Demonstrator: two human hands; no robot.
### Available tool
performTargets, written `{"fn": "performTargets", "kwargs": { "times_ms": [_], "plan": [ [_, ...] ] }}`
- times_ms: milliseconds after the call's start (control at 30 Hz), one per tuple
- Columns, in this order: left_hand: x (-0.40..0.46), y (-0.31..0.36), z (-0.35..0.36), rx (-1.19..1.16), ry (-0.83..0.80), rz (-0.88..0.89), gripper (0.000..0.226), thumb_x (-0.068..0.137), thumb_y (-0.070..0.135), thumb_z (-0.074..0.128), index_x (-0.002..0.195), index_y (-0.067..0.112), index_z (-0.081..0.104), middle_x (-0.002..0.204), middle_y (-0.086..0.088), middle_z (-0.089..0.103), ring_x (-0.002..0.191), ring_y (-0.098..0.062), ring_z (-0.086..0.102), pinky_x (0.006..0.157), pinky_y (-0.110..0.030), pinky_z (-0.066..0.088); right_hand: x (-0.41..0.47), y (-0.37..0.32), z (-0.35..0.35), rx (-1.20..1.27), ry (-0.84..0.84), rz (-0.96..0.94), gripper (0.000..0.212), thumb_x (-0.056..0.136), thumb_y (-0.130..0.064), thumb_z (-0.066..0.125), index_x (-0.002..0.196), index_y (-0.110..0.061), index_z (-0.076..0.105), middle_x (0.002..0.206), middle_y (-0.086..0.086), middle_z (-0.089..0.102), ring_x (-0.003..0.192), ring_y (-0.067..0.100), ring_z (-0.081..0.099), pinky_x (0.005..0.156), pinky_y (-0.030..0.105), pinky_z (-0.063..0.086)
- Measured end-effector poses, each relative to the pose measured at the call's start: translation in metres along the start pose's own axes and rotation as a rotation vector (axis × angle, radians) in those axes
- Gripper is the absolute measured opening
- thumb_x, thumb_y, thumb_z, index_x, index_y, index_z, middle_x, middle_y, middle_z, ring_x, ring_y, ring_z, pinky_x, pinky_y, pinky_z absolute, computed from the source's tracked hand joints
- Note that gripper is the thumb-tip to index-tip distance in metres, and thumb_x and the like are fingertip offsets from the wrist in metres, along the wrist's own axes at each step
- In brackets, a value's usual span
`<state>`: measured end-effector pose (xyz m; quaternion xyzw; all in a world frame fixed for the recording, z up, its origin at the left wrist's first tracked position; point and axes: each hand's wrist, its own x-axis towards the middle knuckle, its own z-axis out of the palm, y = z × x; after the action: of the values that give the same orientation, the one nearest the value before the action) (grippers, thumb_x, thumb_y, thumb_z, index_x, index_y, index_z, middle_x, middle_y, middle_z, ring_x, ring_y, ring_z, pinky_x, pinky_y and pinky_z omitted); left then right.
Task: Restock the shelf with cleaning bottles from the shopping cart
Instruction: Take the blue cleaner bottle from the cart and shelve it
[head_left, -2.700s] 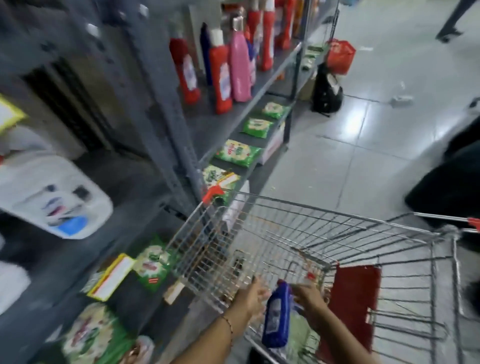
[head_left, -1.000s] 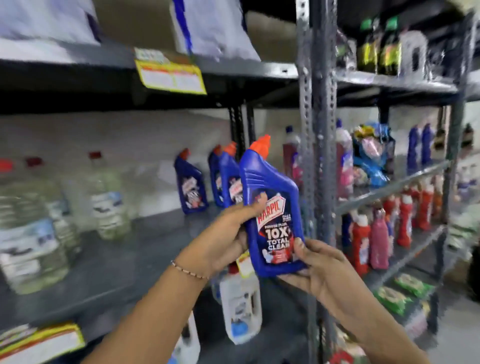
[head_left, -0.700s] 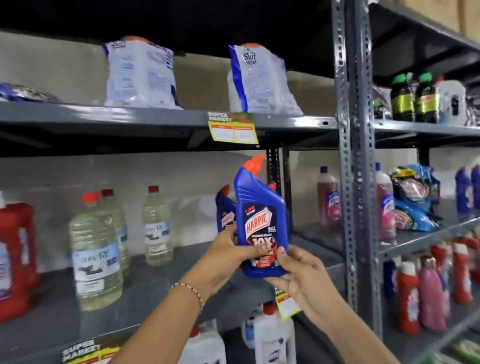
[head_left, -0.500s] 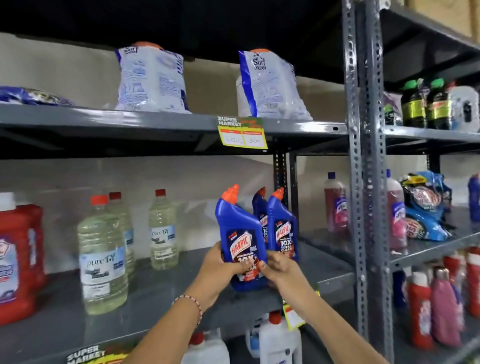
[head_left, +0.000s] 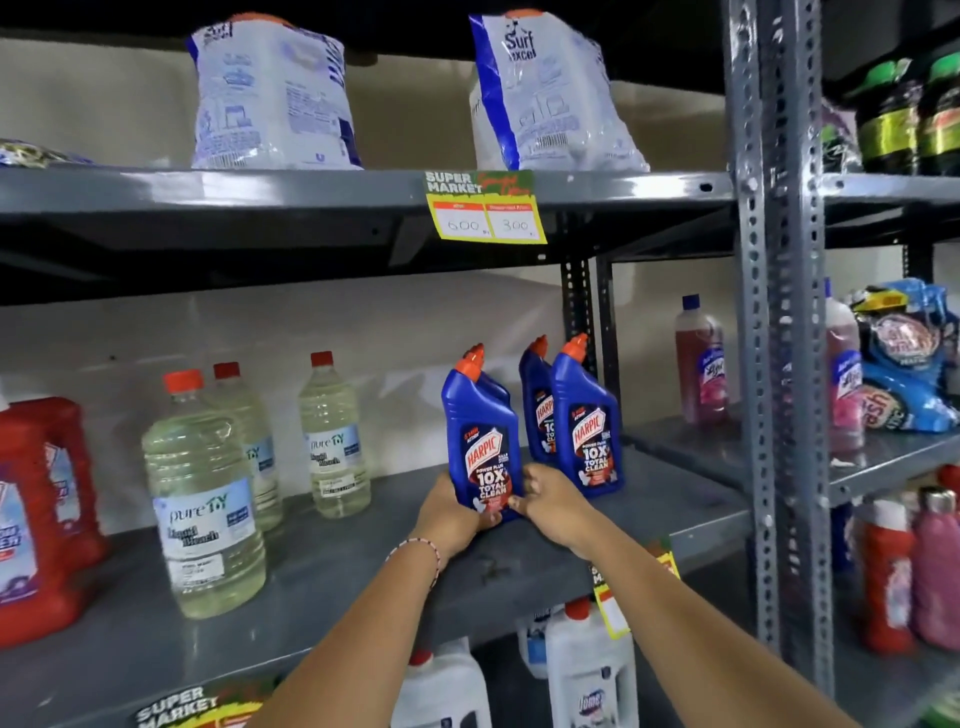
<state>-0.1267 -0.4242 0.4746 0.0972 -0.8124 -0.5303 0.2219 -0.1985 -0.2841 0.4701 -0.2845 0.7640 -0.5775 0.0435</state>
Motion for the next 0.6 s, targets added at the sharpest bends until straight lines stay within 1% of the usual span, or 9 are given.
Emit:
{"fn": "performTargets", "kwargs": {
  "times_ms": [33, 100, 233, 333, 400, 433, 500, 533, 600],
  "plan": [
    [0.003, 0.0, 0.002, 0.0, 0.002, -0.014, 0.069, 0.066, 0.002, 0.085, 0.128, 0.009, 0.055, 0.12, -0.01, 0.07, 0.112, -0.028, 0.065, 0.104, -0.046, 0.049, 0.003, 0.001, 0.0, -0.004, 0.012, -0.003, 0.044, 0.092, 0.006, 0.059, 0.135, -0.001, 0.054, 0.133, 0.012, 0.065, 0.122, 0.024, 0.061, 0.105, 0.036, 0.049],
    [0.009, -0.003, 0.004, 0.01, 0.008, -0.023, 0.07, 0.066, 0.003, 0.086, 0.129, 0.009, 0.055, 0.119, -0.01, 0.071, 0.111, -0.028, 0.066, 0.103, -0.046, 0.05, 0.007, 0.003, -0.001, -0.019, 0.02, 0.0, 0.046, 0.092, 0.006, 0.059, 0.137, 0.0, 0.052, 0.135, 0.015, 0.064, 0.124, 0.026, 0.06, 0.109, 0.042, 0.047],
    [0.007, -0.006, 0.006, 0.006, 0.008, -0.033, 0.063, 0.068, 0.004, 0.085, 0.125, 0.01, 0.06, 0.117, -0.01, 0.072, 0.105, -0.024, 0.067, 0.098, -0.041, 0.053, 0.008, 0.005, -0.001, -0.039, 0.018, 0.016, 0.044, 0.092, 0.003, 0.061, 0.135, 0.0, 0.053, 0.134, 0.015, 0.065, 0.124, 0.028, 0.061, 0.108, 0.044, 0.047],
    [-0.014, 0.005, 0.007, -0.051, 0.045, -0.036, 0.054, 0.072, -0.001, 0.081, 0.123, 0.0, 0.064, 0.117, -0.018, 0.072, 0.101, -0.024, 0.066, 0.096, -0.038, 0.053, -0.012, -0.005, -0.002, -0.003, 0.023, 0.007, 0.041, 0.09, 0.011, 0.057, 0.131, 0.008, 0.055, 0.132, 0.023, 0.064, 0.125, 0.035, 0.059, 0.11, 0.045, 0.045],
    [-0.034, 0.017, 0.01, -0.203, -0.003, -0.052, 0.047, 0.079, -0.012, 0.07, 0.125, -0.008, 0.062, 0.124, -0.027, 0.066, 0.101, -0.023, 0.061, 0.097, -0.037, 0.051, -0.034, -0.014, -0.007, 0.063, 0.056, 0.01, 0.04, 0.09, 0.014, 0.055, 0.13, 0.015, 0.052, 0.132, 0.031, 0.06, 0.126, 0.04, 0.056, 0.107, 0.039, 0.044],
    [-0.047, 0.023, 0.014, -0.273, -0.057, -0.063, 0.046, 0.082, -0.015, 0.065, 0.127, -0.01, 0.06, 0.126, -0.028, 0.064, 0.103, -0.024, 0.059, 0.097, -0.038, 0.05, -0.049, -0.016, -0.011, 0.119, 0.071, 0.016, 0.04, 0.092, 0.013, 0.054, 0.131, 0.018, 0.05, 0.133, 0.034, 0.058, 0.127, 0.042, 0.054, 0.102, 0.034, 0.044],
    [-0.072, 0.033, 0.024, -0.345, -0.089, -0.045, 0.047, 0.084, -0.013, 0.061, 0.131, -0.01, 0.056, 0.122, -0.028, 0.063, 0.106, -0.028, 0.058, 0.092, -0.039, 0.051, -0.083, -0.013, -0.024, 0.206, 0.136, -0.077, 0.042, 0.095, 0.009, 0.052, 0.136, 0.018, 0.045, 0.138, 0.034, 0.054, 0.131, 0.04, 0.051, 0.092, 0.025, 0.047],
    [-0.087, 0.035, 0.032, -0.368, -0.034, -0.001, 0.047, 0.085, -0.011, 0.062, 0.131, -0.009, 0.055, 0.121, -0.024, 0.063, 0.108, -0.03, 0.059, 0.09, -0.039, 0.051, -0.107, -0.006, -0.032, 0.266, 0.18, -0.126, 0.044, 0.096, 0.009, 0.051, 0.139, 0.015, 0.043, 0.14, 0.033, 0.052, 0.132, 0.035, 0.051, 0.089, 0.017, 0.049],
    [-0.121, 0.036, 0.054, -0.486, 0.142, 0.098, 0.05, 0.084, -0.01, 0.062, 0.133, -0.002, 0.052, 0.134, -0.018, 0.06, 0.124, -0.028, 0.059, 0.102, -0.038, 0.05, -0.159, 0.017, -0.048, 0.461, 0.298, -0.134, 0.042, 0.096, 0.012, 0.049, 0.138, 0.012, 0.046, 0.138, 0.033, 0.053, 0.122, 0.025, 0.055, 0.082, 0.008, 0.051]
  ]
}}
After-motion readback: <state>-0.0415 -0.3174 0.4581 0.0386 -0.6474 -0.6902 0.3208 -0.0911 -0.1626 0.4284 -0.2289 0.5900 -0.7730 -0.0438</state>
